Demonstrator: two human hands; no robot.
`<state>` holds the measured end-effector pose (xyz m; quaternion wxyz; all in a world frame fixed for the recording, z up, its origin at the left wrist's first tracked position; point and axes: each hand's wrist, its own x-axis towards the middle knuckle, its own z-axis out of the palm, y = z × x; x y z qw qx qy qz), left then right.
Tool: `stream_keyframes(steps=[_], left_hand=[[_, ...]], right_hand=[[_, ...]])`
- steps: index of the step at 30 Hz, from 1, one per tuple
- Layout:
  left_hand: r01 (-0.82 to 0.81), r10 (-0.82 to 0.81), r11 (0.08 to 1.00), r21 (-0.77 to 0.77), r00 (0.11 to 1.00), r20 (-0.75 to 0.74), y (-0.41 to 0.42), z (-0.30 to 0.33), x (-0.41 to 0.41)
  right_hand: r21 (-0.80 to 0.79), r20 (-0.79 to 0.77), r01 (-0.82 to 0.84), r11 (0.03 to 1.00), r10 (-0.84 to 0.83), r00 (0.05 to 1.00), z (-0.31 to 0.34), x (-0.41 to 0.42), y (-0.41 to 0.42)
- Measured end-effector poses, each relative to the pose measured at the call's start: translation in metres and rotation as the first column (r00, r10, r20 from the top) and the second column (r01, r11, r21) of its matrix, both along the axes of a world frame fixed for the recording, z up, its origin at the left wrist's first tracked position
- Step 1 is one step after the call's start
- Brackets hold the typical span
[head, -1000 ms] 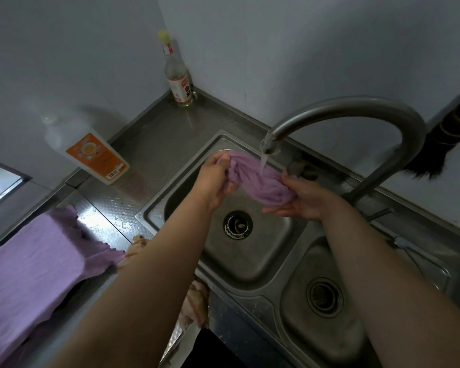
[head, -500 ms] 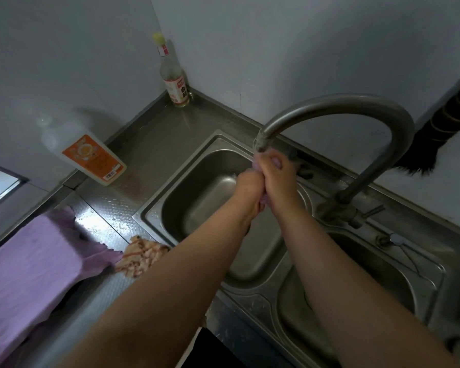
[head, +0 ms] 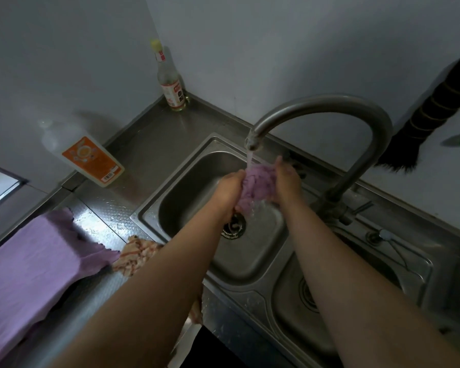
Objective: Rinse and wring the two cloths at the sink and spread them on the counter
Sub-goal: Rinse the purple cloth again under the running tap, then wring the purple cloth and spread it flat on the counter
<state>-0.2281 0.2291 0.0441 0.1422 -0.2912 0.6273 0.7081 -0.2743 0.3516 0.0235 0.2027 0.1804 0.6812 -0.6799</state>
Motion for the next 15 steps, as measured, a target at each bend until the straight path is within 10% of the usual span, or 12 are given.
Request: stream_keyframes(steps=[4, 9, 15], left_hand=[[0.284, -0.282, 0.955, -0.09, 0.959, 0.032, -0.006, 0.001, 0.013], [0.685, -0.713, 0.574, -0.449, 0.687, 0.136, 0.037, -0.006, 0.026], [0.713, -0.817, 0.322, -0.623, 0.542, 0.197, 0.043, -0.004, 0.031]], right_hand=[[0.282, 0.037, 0.153, 0.947, -0.17, 0.985, -0.043, 0.037, 0.06], [0.19, -0.065, 0.602, 0.776, -0.602, 0.796, -0.04, 0.054, 0.112], [0.334, -0.068, 0.293, 0.896, -0.287, 0.956, -0.023, 0.044, 0.137]])
